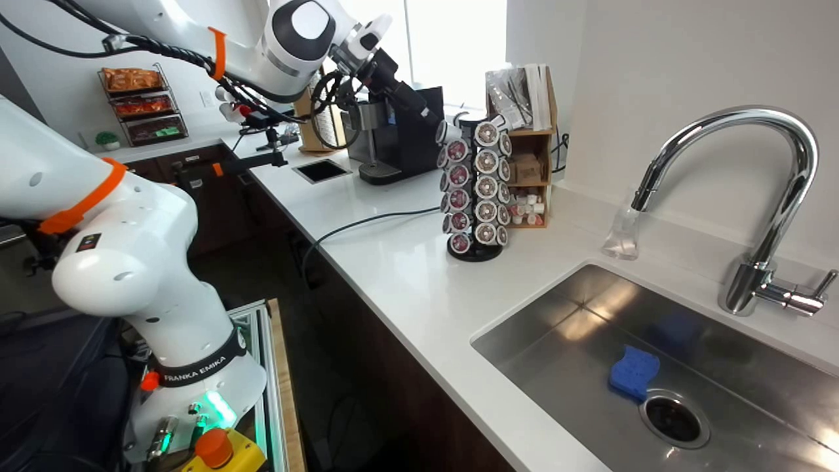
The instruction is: Pick up one object from the stand and put it on the counter
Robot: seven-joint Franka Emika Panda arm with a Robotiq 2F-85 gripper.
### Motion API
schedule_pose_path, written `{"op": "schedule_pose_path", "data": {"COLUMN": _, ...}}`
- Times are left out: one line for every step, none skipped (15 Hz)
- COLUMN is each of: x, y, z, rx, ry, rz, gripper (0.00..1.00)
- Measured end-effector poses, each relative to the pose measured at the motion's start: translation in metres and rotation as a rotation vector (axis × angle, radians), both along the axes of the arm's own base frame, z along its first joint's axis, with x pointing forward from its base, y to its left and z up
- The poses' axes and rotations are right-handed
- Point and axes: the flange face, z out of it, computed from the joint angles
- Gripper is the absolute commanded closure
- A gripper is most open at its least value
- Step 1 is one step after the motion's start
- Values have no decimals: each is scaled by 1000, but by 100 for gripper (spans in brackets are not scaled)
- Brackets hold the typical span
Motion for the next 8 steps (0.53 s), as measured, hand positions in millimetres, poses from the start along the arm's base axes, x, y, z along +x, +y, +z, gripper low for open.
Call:
{"op": "schedule_pose_path", "data": {"x": 0, "y": 0, "z": 0, "rx": 1, "ry": 0, "rz": 0, "gripper": 0}}
{"op": "schedule_pose_path", "data": {"x": 0, "y": 0, "z": 1, "rx": 1, "ry": -1, "rz": 0, "gripper": 0}}
{"op": "schedule_pose_path", "data": {"x": 0, "y": 0, "z": 1, "rx": 1, "ry": -1, "rz": 0, "gripper": 0}}
{"op": "schedule_pose_path", "data": {"x": 1, "y": 0, "z": 1, "rx": 1, "ry": -1, "rz": 0, "gripper": 0}}
{"op": "schedule_pose_path", "data": {"x": 1, "y": 0, "z": 0, "rx": 1, "ry": 0, "rz": -1, "gripper": 0}}
{"op": "schedule_pose_path", "data": {"x": 1, "y": -1, "z": 0, "rx": 2, "ry": 2, "rz": -2, "gripper": 0}}
{"op": "schedule_pose_path", "data": {"x": 2, "y": -1, "z": -1, "rx": 2, "ry": 3, "rz": -3, "gripper": 0}}
{"op": "schedule_pose_path", "data": {"x": 3, "y": -2, "z": -1, "rx": 2, "ry": 5, "rz": -4, "gripper": 0}}
